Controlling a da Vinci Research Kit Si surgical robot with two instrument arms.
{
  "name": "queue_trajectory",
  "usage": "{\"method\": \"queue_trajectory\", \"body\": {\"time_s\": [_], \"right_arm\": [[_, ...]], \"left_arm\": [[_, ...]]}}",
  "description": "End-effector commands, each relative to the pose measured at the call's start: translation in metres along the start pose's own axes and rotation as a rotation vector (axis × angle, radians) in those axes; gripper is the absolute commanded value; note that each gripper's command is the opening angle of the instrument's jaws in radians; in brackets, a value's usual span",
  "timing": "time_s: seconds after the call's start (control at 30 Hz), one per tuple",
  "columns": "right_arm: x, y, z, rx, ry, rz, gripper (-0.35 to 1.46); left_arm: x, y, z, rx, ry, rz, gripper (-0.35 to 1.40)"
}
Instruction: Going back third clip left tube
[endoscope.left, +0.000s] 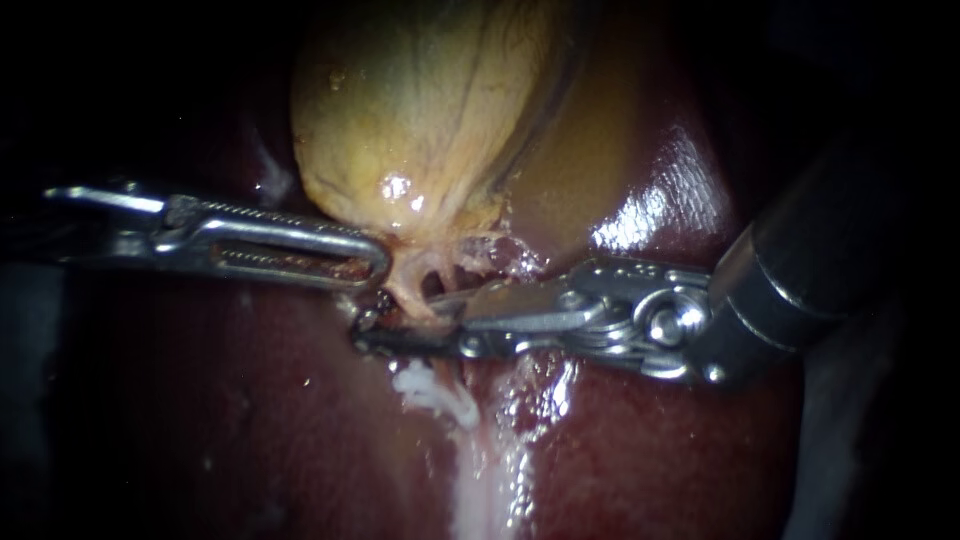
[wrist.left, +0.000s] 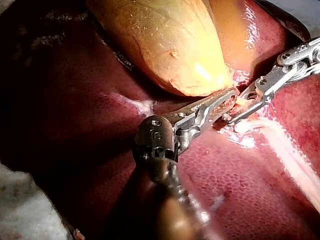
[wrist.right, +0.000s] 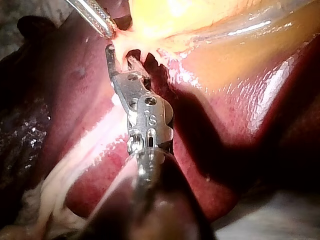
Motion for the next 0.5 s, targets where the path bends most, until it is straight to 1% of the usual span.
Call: {"method": "queue_trajectory", "body": {"time_s": [0.03,0.23,0.27,0.3,0.37,0.4,0.43,0.5], "right_arm": [[0.0,-0.0001,0.0001,0.003,0.0,0.0,-0.35],[0.0,-0.0002,0.0001,0.005,-0.001,0.0,-0.34],[-0.0001,-0.0003,0.0003,0.007,0.001,-0.001,-0.16],[0.0,-0.0003,0.0003,0.014,0.016,-0.049,0.07],[0.0003,-0.0002,0.0007,0.024,0.039,-0.102,0.42],[0.0005,-0.0001,0.001,0.01,0.057,-0.13,0.49],[0.0006,-0.0001,0.0011,-0.002,0.069,-0.129,0.49],[0.0006,-0.0001,0.001,-0.004,0.072,-0.153,0.49]], "left_arm": [[0.0,0.0,0.0,0.002,0.001,0.0,-0.35],[0.0,0.0,0.0,0.002,0.001,0.0,-0.35],[0.0,0.0,0.0,0.002,0.001,0.0,-0.35],[0.0,0.0,0.0,0.002,0.001,0.0,-0.35],[0.0,0.0,0.0,0.002,0.001,0.0,-0.35],[0.0,0.0,0.0,0.002,0.001,0.0,-0.35],[0.0,0.0,0.0,0.002,0.001,0.0,-0.35],[0.0,0.0,0.0,0.001,0.001,0.0,-0.35]]}}
